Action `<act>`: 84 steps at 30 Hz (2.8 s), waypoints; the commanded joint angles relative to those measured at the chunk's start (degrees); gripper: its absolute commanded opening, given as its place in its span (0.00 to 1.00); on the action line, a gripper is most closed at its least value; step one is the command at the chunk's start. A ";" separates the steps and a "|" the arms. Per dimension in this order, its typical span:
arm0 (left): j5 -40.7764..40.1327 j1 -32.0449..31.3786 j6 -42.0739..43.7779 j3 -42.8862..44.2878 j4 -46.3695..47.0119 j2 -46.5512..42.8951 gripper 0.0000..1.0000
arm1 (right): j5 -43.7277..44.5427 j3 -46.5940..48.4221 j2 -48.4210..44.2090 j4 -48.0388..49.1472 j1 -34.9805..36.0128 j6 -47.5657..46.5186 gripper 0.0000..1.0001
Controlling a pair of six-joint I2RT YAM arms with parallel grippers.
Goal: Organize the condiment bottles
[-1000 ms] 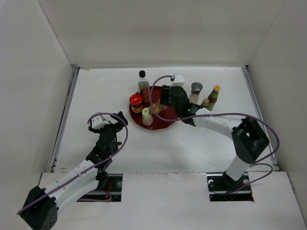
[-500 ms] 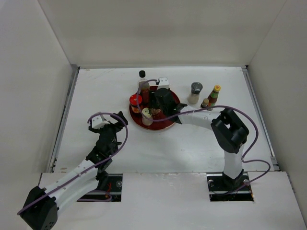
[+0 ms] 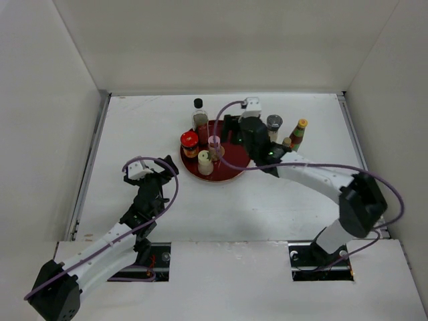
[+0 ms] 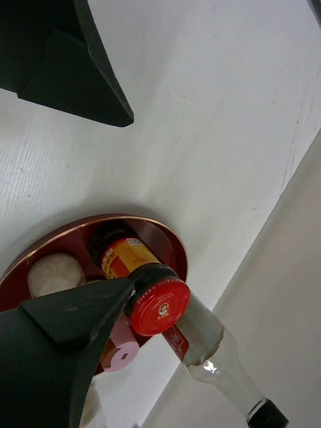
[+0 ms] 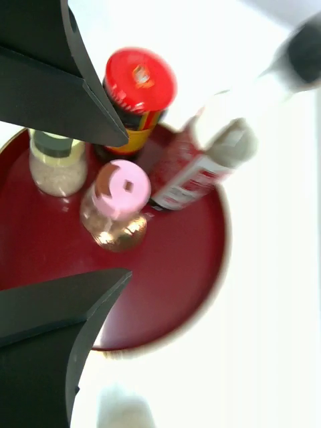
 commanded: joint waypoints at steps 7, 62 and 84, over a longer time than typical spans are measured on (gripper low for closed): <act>1.10 -0.64 -0.60 -0.46 3.29 -1.54 1.00 | 9.77 -11.97 -22.29 1.60 -20.69 -0.61 0.79; 3.56 1.82 -1.22 -0.82 3.39 -1.10 1.00 | 7.77 20.80 -2.80 8.27 -11.94 -15.91 0.31; 4.26 2.18 -1.66 -0.81 3.74 0.04 1.00 | 4.34 25.82 19.01 8.80 -5.43 -10.11 0.32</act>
